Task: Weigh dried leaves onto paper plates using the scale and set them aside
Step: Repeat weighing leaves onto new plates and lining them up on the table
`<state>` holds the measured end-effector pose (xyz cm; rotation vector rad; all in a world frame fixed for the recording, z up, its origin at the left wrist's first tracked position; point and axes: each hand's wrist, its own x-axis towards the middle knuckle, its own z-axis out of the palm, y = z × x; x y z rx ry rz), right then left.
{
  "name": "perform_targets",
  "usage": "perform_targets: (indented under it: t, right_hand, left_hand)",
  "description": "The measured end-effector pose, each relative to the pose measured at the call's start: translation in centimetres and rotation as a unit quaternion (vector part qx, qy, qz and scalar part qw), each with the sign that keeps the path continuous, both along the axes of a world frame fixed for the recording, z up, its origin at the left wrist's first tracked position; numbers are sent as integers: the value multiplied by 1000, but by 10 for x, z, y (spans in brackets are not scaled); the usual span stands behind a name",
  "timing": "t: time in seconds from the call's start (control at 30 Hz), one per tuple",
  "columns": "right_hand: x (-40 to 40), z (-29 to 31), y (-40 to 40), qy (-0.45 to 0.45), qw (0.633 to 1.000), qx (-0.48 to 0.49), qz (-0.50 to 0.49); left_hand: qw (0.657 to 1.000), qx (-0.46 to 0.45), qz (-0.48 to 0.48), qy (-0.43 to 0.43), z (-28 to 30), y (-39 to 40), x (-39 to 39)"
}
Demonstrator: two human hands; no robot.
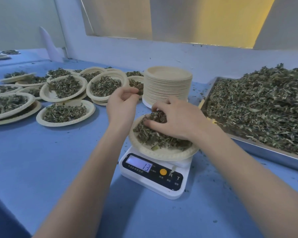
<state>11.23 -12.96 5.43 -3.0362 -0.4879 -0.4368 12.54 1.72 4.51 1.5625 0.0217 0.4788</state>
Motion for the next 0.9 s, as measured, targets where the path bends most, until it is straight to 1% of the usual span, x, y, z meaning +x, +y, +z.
perform_targets:
  t: [0.07,0.2,0.3,0.37,0.47,0.57,0.77,0.9]
  right_hand:
    - [-1,-3,2,-11,1000,-6,20]
    - [2,3,1,-68,995,25,66]
    - [6,15,-1,-97,989,86,65]
    - [7,22,-3,-108,984,131,60]
    - [7,26,-3,-114,979,159,50]
    - [7,30,-5,-111,973,196,43]
    - [6,43,-10,-133,971,191,49]
    - [5,48,-18,-151,969,190,49]
  left_hand:
    - [1000,-10,10,-8,-5,0,1]
    - [1000,-21,14,-5,-10,1,2]
    - [1000,-5,3,-11,-7,-2,2]
    - [999,24,-18,-23,1,-6,1]
    - [994,67,-76,-30,19,-17,1]
    - [989,90,-110,-38,32,-25,-1]
    - [987,94,-127,-36,40,-28,-2]
    - [982,130,-137,-31,47,-38,-2]
